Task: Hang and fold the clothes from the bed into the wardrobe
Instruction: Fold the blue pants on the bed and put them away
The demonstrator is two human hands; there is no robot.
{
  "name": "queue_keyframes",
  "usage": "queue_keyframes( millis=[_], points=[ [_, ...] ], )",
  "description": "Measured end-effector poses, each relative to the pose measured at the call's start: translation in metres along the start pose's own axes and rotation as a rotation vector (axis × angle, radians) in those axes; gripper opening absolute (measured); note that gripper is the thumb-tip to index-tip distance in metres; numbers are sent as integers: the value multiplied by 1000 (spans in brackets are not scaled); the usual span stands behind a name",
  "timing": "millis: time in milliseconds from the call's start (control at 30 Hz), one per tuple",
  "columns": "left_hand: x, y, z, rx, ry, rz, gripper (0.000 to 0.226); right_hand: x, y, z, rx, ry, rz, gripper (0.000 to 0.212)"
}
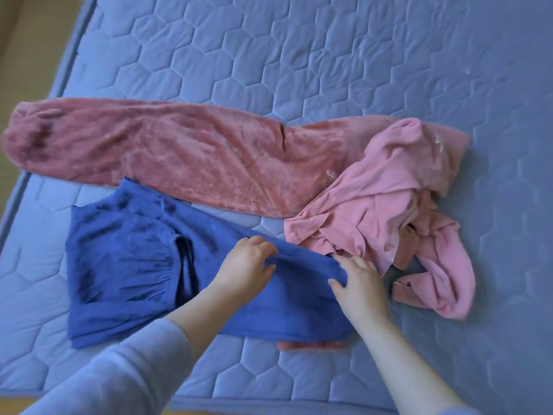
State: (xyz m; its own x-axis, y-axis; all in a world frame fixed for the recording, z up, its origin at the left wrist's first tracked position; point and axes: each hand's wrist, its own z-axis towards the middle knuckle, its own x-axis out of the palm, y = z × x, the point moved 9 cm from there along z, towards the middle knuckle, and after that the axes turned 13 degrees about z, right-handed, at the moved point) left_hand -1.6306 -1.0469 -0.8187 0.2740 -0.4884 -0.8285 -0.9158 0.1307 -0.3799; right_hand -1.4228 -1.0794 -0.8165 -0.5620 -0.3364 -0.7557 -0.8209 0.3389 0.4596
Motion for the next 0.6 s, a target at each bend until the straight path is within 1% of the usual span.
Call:
queue_keyframes(
  millis=[33,67,100,133,200,267,333,433,533,567,600],
  points=[
    [5,-3,3,10,24,34,26,2,-2,1,-7,7,-35,39],
    [11,-6,6,23,53,77,29,1,-2,1,-31,-16,-46,27],
    [16,-9,8,41,82,137,32,-2,0,0,-63,-60,-34,16],
    [20,-11,11,63,105,210,34,-6,3,-2,-97,-113,-9,12],
    [27,-11,15,77,132,357,38,-13,9,-11,-178,-191,61,15],
    [28,-10,17,70,132,468,41,-13,13,-25,-249,-200,181,16],
    [27,-10,16,76,123,512,38,-6,10,-43,-249,-144,296,18],
    [22,-11,5,117,106,453,23,19,2,-70,-188,43,375,16],
    [18,-8,-18,183,136,443,13,52,-6,-94,-59,260,490,5],
    [21,-6,-27,213,163,484,10,60,-9,-100,-20,301,517,2],
    [23,-2,-35,233,180,538,7,63,-10,-104,-5,302,526,1]
  ],
)
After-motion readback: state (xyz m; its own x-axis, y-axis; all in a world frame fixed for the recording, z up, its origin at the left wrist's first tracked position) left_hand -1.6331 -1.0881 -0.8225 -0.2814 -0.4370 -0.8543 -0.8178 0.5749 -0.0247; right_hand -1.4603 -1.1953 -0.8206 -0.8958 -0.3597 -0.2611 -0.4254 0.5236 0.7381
